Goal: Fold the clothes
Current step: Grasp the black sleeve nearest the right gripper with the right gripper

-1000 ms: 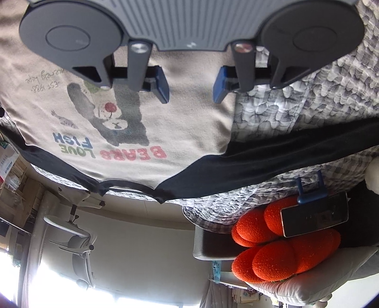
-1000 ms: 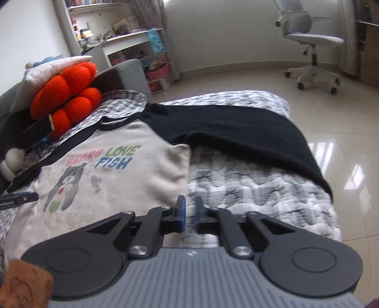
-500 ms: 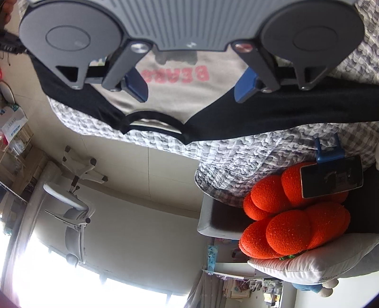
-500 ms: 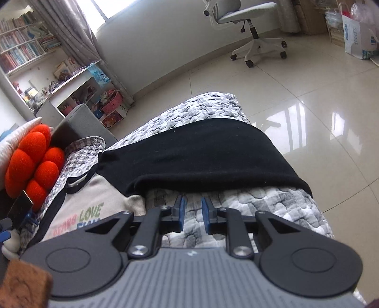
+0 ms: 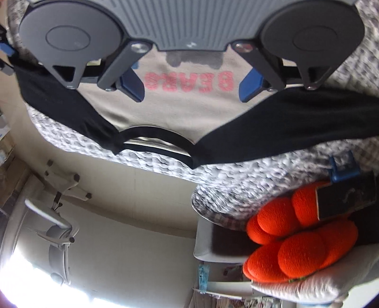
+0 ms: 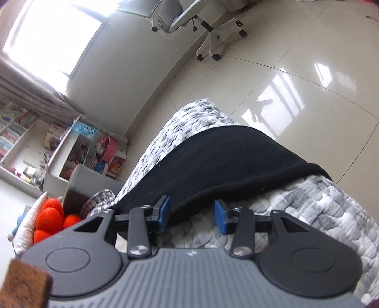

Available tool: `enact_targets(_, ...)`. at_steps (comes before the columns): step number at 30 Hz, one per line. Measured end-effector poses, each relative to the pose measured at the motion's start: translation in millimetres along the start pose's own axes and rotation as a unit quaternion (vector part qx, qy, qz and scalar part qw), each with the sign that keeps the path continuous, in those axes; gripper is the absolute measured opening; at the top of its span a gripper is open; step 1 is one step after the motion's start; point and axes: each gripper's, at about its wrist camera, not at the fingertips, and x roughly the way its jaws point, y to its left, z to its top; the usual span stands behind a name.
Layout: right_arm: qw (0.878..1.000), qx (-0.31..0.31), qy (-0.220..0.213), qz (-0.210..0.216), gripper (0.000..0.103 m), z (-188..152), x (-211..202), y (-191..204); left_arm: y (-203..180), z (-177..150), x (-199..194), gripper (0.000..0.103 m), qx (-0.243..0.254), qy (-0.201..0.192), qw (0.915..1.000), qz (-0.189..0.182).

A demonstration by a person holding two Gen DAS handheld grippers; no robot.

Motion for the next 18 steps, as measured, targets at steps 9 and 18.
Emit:
enact_targets(9, 0.993, 0.1, -0.069, -0.016, 0.037, 2.8, 2.0, -5.0, -2.8, -0.8, 9.4, 0.087, -0.016, 0.028, 0.9991, -0.029)
enact_targets(18, 0.979, -0.096, -0.15, -0.1, 0.018, -16.2, 10.0, 43.5, 18.5, 5.3, 15.8, 0.087, -0.048, 0.039, 0.9978, -0.023)
